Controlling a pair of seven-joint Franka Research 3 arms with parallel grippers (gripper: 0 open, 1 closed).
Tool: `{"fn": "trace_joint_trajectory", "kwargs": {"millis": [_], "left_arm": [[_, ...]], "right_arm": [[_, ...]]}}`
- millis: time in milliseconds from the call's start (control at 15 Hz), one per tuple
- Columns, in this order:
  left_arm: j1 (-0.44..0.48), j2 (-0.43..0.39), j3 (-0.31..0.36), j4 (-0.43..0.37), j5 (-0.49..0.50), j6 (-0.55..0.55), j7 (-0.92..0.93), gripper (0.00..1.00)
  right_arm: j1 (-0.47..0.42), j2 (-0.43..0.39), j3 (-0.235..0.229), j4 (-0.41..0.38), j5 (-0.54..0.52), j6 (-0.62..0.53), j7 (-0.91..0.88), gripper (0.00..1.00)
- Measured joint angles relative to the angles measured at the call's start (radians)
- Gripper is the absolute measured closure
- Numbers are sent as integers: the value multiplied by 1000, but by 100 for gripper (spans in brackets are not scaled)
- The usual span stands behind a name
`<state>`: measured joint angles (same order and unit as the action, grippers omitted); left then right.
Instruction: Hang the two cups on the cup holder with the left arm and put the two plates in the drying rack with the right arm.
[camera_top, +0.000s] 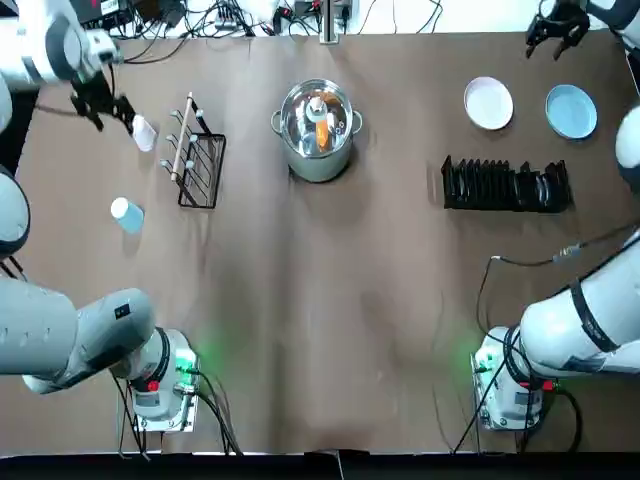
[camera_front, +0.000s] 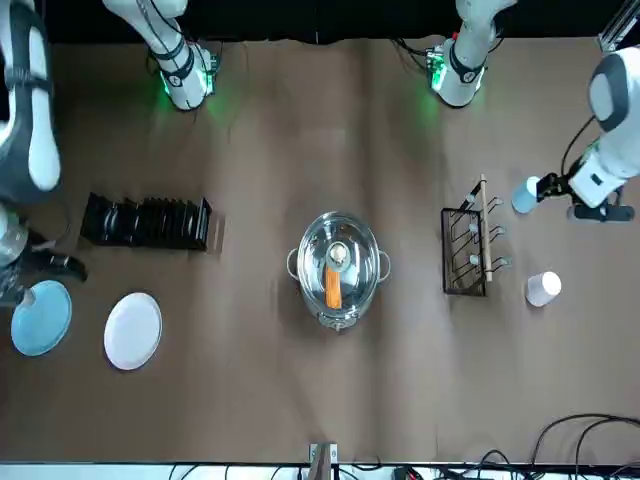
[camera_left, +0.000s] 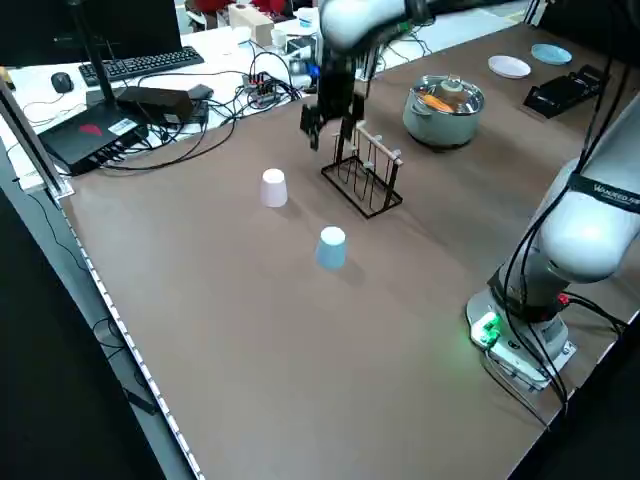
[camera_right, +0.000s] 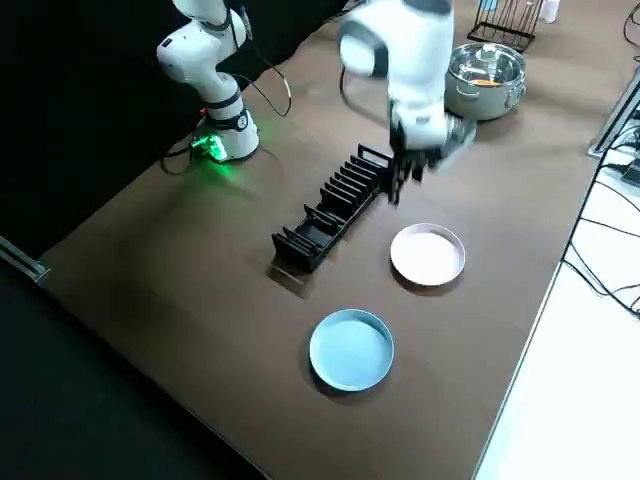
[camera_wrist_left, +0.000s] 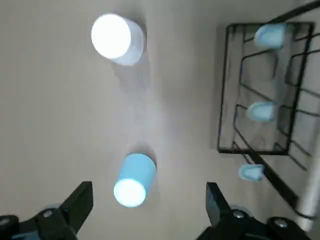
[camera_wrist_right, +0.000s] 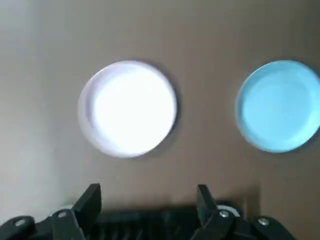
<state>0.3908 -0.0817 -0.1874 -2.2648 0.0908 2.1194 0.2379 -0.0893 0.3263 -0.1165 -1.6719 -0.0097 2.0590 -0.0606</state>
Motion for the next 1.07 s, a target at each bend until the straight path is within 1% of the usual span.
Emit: {"fn": "trace_joint_trajectory", "kwargs": {"millis": [67, 200, 400, 467, 600, 667, 733, 800, 933, 1000, 1067], "left_arm": [[16, -9, 0, -64, 0, 66, 14, 0], [47, -16, -1, -163, 0, 165, 48, 0], [106, -8, -2, -292, 0, 344, 93, 0], [121, 2, -2, -325, 0, 398, 102, 0], [137, 32, -2, -362, 0, 465, 117, 0], [146, 50, -2, -369, 0, 489, 119, 0], [163, 69, -3, -372, 0, 511, 122, 0], [183, 87, -3, -372, 0, 524, 134, 0], [210, 110, -2, -372, 0, 538, 154, 0], [213, 114, -2, -372, 0, 542, 156, 0], [212, 114, -3, -372, 0, 542, 156, 0]], "right_arm": [[-35, 47, -2, 19, -3, 56, -1, 15], [-115, 128, -5, 46, -6, 171, -3, 30], [-244, 225, -7, 62, -7, 351, -86, 30], [-281, 253, -7, 64, -7, 402, -133, 32], [-341, 307, -5, 71, -7, 474, -208, 34], [-360, 330, -4, 80, -7, 488, -225, 37], [-375, 351, -4, 90, -6, 492, -235, 37], [-389, 371, -3, 101, -6, 502, -245, 45], [-414, 410, 3, 128, -6, 523, -260, 50], [-423, 426, 7, 139, -6, 525, -262, 50], [-430, 439, 8, 147, -5, 526, -263, 55]]}}
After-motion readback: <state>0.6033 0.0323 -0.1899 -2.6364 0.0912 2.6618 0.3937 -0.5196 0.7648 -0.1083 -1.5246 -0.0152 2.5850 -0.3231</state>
